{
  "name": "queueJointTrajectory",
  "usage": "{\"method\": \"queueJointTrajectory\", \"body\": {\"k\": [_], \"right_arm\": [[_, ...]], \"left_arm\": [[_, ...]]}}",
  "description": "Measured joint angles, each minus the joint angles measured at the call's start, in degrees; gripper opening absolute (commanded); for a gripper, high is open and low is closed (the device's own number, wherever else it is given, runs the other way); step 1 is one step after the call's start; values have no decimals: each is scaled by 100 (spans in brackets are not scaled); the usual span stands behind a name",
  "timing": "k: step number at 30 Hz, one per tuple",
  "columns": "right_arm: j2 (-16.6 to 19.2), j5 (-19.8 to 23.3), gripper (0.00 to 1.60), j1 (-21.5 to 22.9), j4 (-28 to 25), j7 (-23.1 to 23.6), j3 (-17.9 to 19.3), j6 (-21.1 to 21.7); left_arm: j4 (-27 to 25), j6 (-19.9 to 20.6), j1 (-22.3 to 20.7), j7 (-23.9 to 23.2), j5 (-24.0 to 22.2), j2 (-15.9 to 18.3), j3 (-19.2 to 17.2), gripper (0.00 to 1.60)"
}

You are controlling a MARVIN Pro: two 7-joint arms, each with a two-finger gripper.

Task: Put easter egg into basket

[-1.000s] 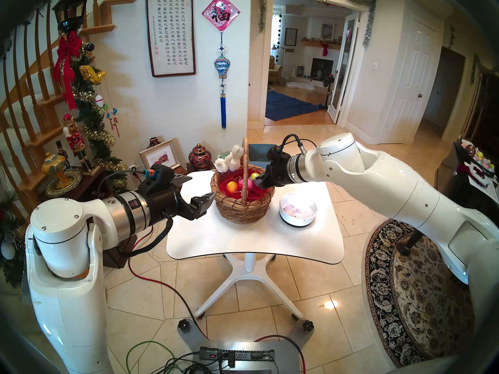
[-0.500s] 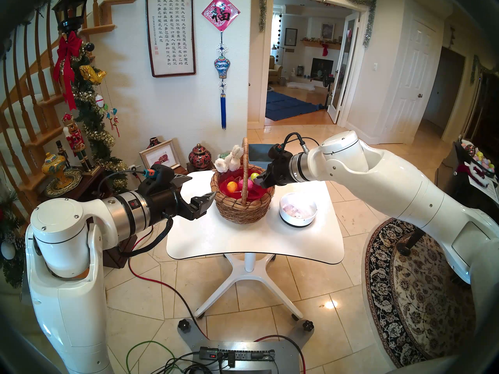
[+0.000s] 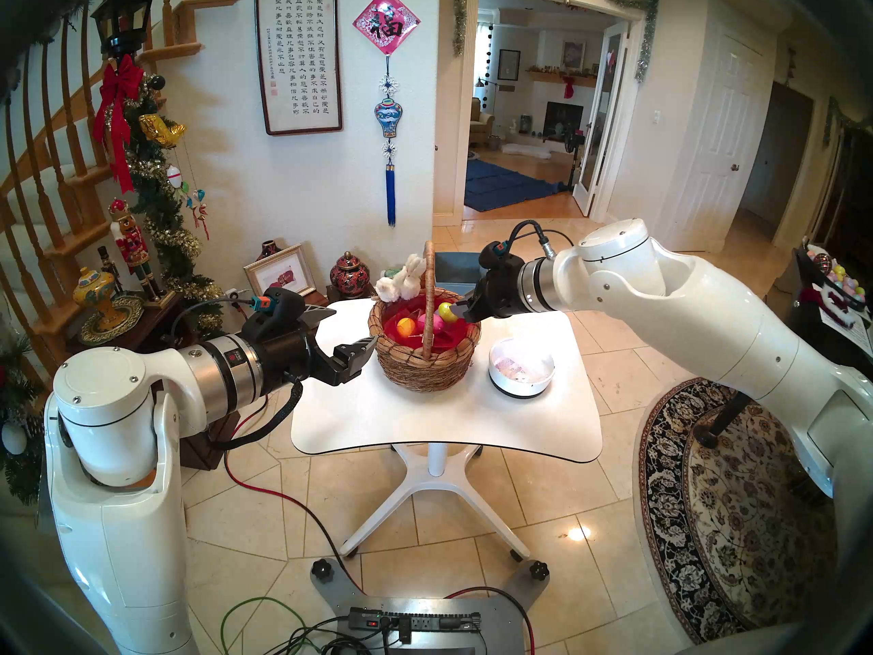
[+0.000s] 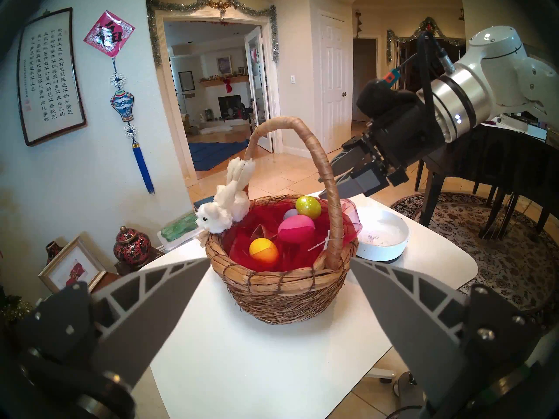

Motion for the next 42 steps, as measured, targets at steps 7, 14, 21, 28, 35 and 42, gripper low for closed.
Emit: {"method": "queueJointTrajectory", "body": {"k": [7,14,21,28,35,42], "right_arm": [[383,318,119,-279,-424,-141,361,-97],[823,621,122,-764,-897,-327,906,-185],[1271,881,160,-1294,-1449,-389,1366,-284],[1778,1099,160,-1873,-2017,-358,1694,-442],[2203,1185,160,-2297,-2376,-245,1863,-573],[2618,1255,160,-2653,-2556,-167,2036,-807]], "left_arm": [[0,0,0,0,0,0,0,160],[0,0,0,0,0,0,0,160],[0,0,0,-1,0,0,-1,160],[1,0,0,-1,0,0,-2,160],[1,0,0,-1,0,0,-2,160],[2,0,0,-1,0,0,-2,160]]}}
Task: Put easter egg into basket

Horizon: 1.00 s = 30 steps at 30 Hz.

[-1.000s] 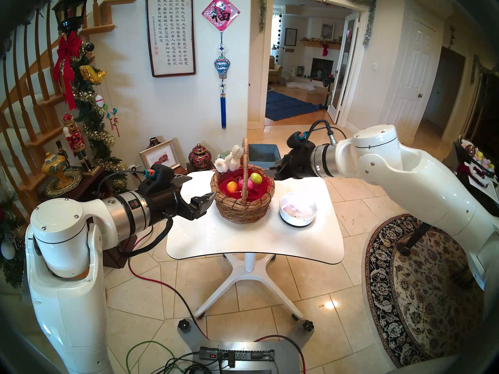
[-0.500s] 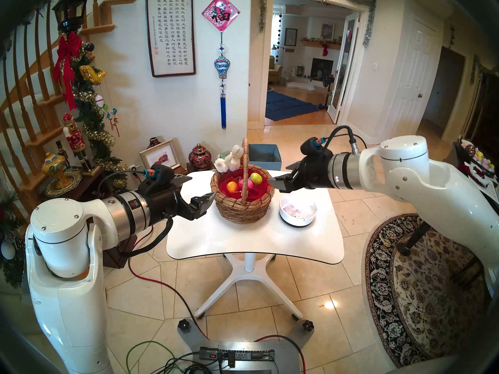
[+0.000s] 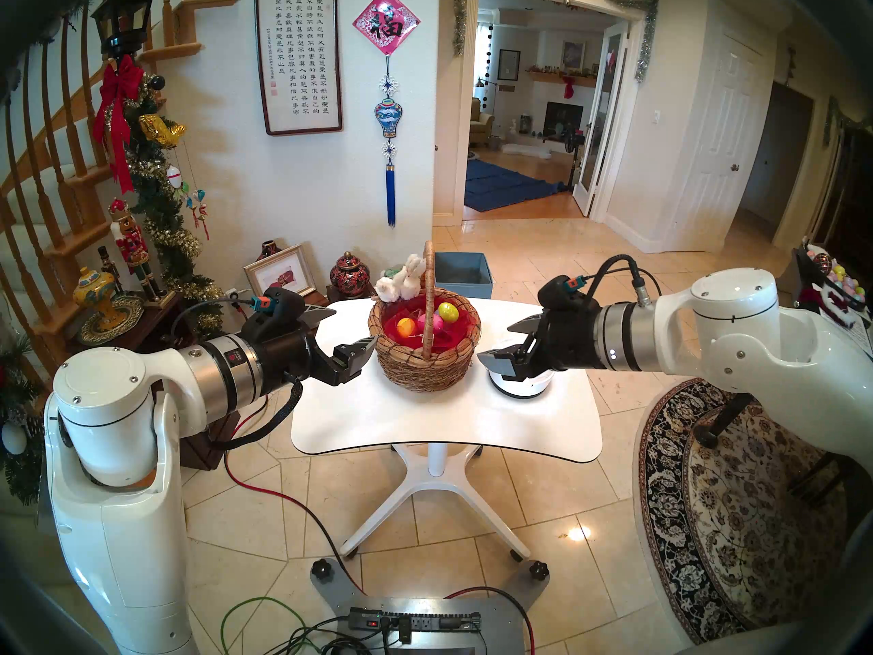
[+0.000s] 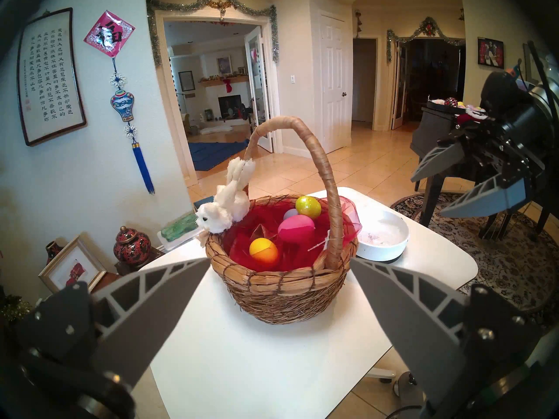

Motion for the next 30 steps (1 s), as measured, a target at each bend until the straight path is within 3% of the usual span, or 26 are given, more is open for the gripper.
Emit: {"method": "queueJointTrajectory", "body": {"k": [14,30], "right_arm": [[431,-14,160,-618,211,-14,83,-562],[623,-266,160,-1253,520,174,-115,-1495]], "left_arm": [[0,0,0,0,0,0,0,160],[2,0,0,0,0,0,-1,160]]}}
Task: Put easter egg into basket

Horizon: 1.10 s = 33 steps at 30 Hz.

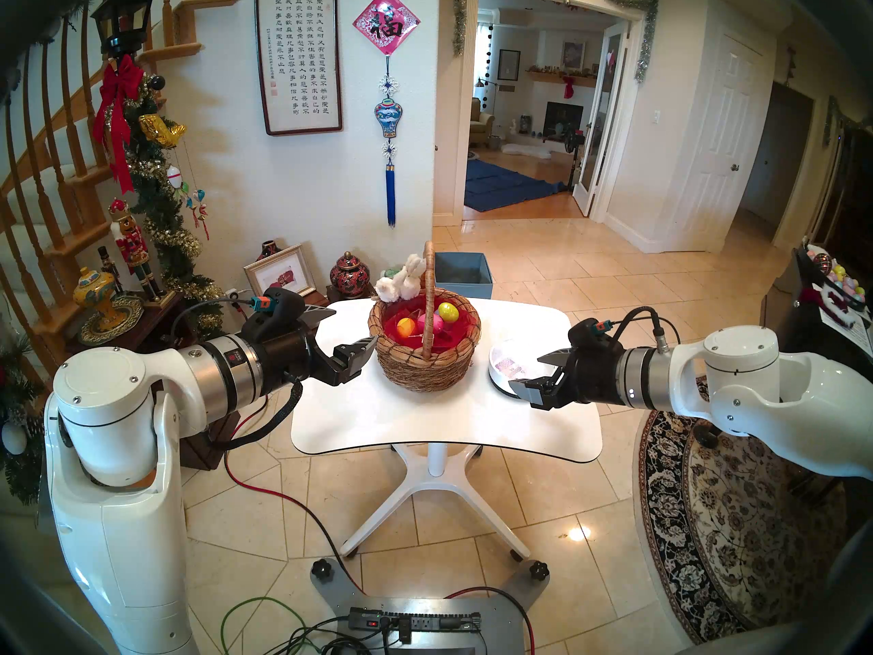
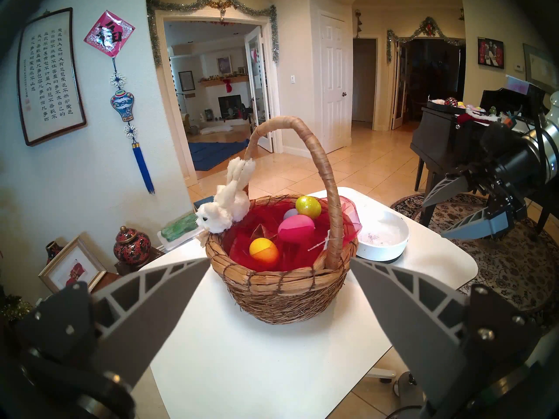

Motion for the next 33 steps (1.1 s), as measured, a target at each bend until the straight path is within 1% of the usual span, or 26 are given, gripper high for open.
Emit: {"method": "queueJointTrajectory", "body": {"k": [7,18,24,25,30,33], "right_arm": [[36,-123,160,-205,166,249,-71,-519],[72,-384,160,-396,522,824,-22,-1532],[86,-509,160,-492,733,1272,22,-2077],[87,-534,160,-518,788,1400,32,-2212],[92,-602,160,-597,960,1814,65,-2606],[96,-637,160,-659,1095,2138,98,-2888]], "left_arm": [[1,0,0,0,0,0,0,160],[2,0,0,0,0,0,-1,160],[2,0,0,0,0,0,-1,160],[2,0,0,0,-2,0,-1,160],[2,0,0,0,-2,0,-1,160],[2,0,0,0,-1,0,-1,160]]}}
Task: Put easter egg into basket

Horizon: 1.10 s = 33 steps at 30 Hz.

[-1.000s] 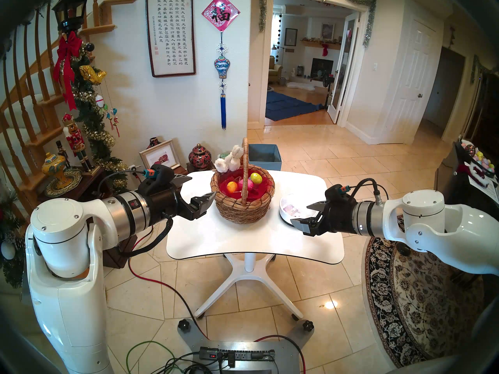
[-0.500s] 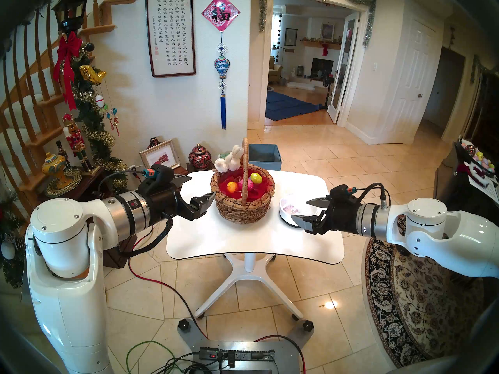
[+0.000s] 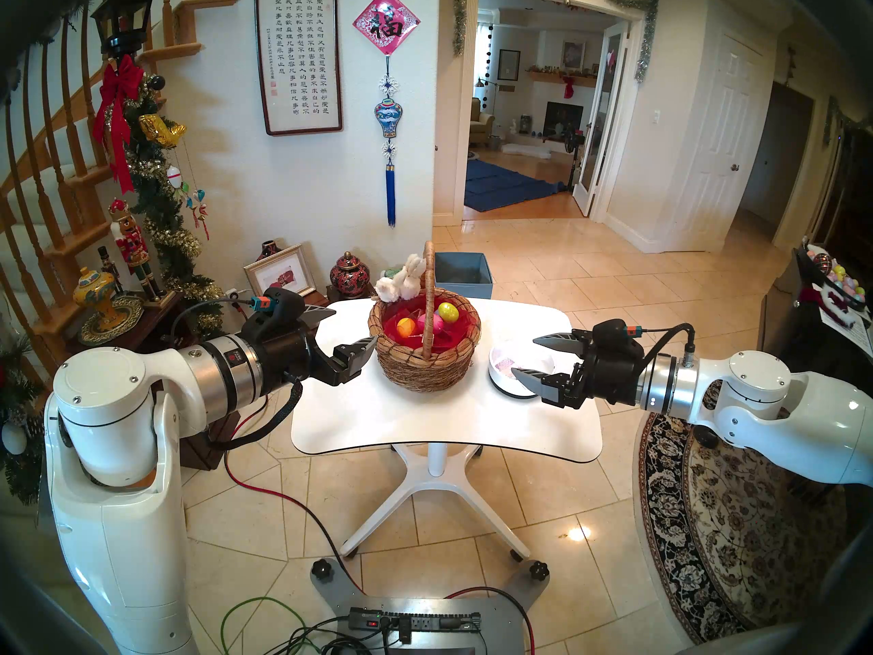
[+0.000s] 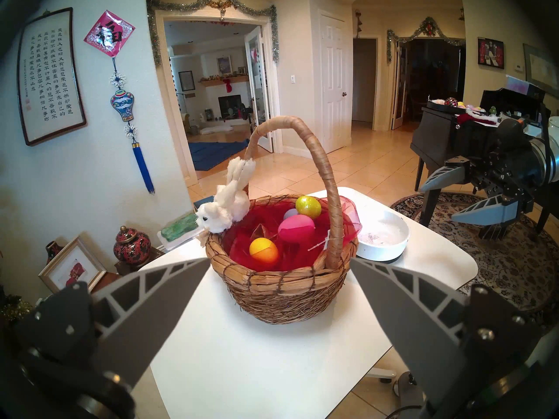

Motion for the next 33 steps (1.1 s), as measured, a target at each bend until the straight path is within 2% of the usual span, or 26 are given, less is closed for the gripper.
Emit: {"method": "queueJointTrajectory", "body": {"k": [10,20,26,33], "right_arm": [[9,-36,160,-273,530,1089,146,-951],[15,172,160,-631,972,1945,382,-1606],[17,325,160,-884,1080,2029,602,-1617],[20,472,160,-1154,1009,1794,858,-1361]], "left_arm": [[0,0,0,0,2,0,0,160],[-2,0,-1,0,2,0,0,160],[-2,0,-1,0,2,0,0,160],[-2,0,-1,0,2,0,2,160]]}}
